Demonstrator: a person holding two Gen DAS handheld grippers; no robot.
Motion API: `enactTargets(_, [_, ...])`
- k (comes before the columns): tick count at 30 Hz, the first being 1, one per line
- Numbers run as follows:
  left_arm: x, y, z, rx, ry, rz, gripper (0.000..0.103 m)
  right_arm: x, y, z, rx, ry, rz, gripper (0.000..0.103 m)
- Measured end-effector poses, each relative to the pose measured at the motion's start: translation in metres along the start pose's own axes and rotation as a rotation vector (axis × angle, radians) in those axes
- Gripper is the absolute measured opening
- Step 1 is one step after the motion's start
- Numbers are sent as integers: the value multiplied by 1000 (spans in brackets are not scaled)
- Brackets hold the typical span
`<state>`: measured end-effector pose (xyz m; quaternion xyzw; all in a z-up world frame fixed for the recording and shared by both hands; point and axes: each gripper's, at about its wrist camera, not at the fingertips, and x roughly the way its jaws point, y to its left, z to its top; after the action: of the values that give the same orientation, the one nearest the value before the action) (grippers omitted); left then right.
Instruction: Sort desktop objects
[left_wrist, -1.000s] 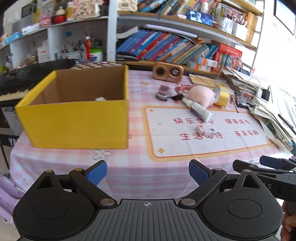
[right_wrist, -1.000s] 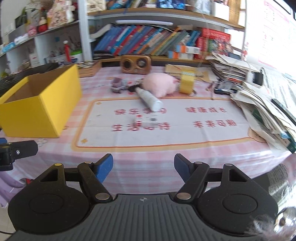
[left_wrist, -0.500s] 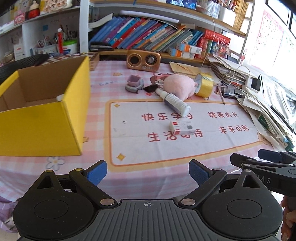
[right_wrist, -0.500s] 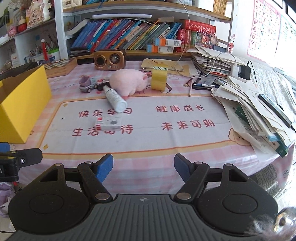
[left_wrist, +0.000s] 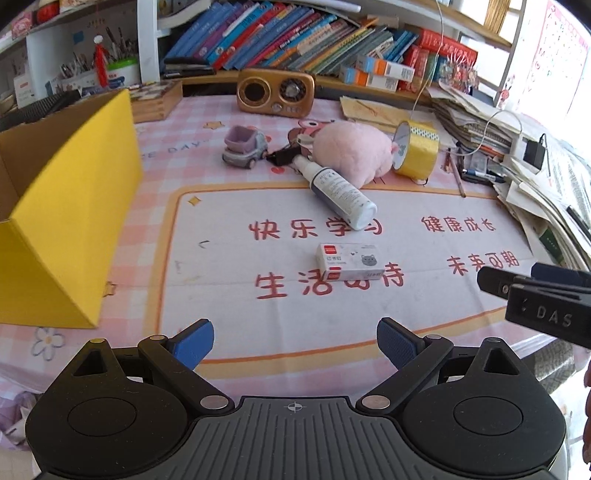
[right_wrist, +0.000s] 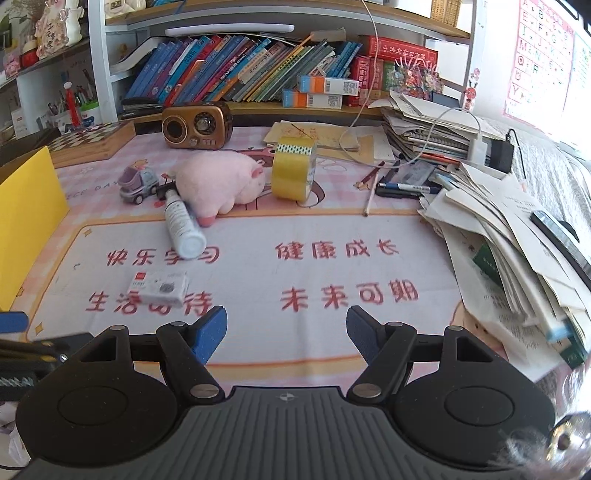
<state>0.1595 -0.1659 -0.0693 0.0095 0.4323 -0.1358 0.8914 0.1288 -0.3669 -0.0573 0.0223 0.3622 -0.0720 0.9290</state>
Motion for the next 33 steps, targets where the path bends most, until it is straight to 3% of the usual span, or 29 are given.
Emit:
enactTargets(19, [42,-46,22,34,-34,56,95,27,-28,29,-15,-34,53,70])
enactTargets(24, [53,-52,26,30,-30,58,87,31,-31,31,-27,-28,56,70])
enactTargets(26, [60,-53,27,20,-25,59,78,33,-32,31,-31,-23,52,70])
enactTargets(33, [72,-64,29,60,-20,70,71,37,-33,35,-48,-18,46,70])
